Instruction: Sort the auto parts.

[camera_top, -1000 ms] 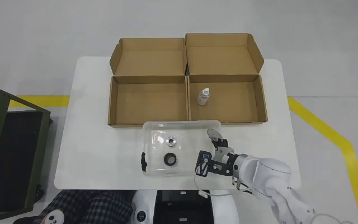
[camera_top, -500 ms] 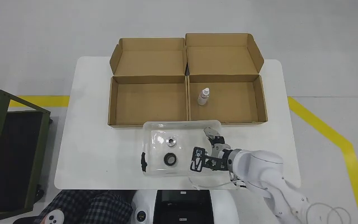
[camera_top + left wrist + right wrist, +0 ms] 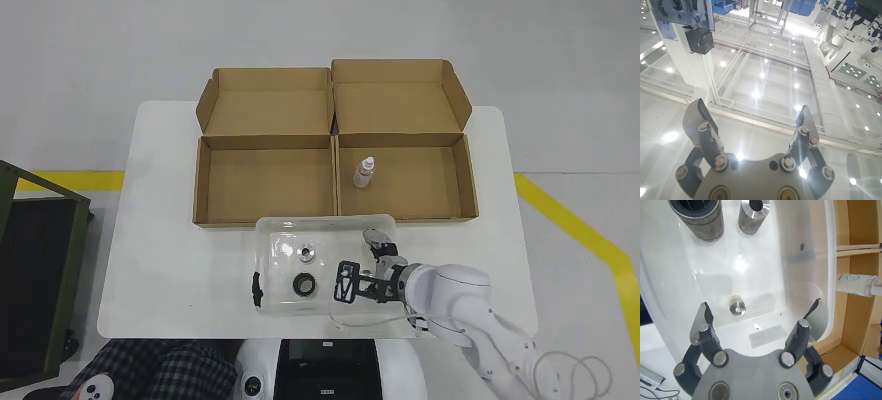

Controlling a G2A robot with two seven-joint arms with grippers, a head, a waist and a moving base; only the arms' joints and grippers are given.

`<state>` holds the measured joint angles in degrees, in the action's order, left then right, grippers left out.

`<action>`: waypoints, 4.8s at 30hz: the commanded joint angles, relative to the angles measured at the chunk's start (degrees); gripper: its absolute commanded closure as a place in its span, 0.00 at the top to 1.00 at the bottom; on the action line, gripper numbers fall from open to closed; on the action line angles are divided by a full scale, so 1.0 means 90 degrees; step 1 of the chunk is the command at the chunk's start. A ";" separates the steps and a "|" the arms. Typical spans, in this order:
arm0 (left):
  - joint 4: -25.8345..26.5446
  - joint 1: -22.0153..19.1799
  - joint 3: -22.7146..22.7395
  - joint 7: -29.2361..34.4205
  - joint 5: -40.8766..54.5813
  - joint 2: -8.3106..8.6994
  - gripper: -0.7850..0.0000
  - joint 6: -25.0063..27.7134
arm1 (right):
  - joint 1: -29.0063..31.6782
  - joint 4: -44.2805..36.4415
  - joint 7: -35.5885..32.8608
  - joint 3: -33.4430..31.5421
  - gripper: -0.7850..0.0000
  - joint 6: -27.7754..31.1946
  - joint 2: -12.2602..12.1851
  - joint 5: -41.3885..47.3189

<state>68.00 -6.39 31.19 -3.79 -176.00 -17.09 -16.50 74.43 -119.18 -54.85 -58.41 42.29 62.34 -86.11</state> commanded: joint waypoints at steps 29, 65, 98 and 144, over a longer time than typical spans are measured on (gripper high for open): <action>0.0000 0.0000 0.0000 0.0000 0.0000 0.0000 1.00 0.0000 | -0.0099 0.0288 -0.0272 0.0307 0.26 0.0111 -0.0012 0.0003; 0.0000 0.0000 0.0000 0.0000 0.0000 0.0000 1.00 0.0000 | -0.0113 0.0570 0.3266 -0.0809 0.00 0.1047 -0.0211 0.1191; 0.0000 0.0000 0.0000 0.0000 0.0000 0.0000 1.00 0.0000 | 0.0389 -0.0551 0.6354 -0.2794 0.00 0.0702 -0.0346 0.3607; 0.0000 0.0000 0.0000 0.0000 0.0000 0.0000 1.00 0.0000 | -0.0933 -0.0187 0.4684 -0.1876 0.00 -0.0441 -0.0277 0.3952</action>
<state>68.00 -6.39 31.19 -3.79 -176.00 -17.09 -16.50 66.18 -121.20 -12.35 -75.61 38.59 59.81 -50.54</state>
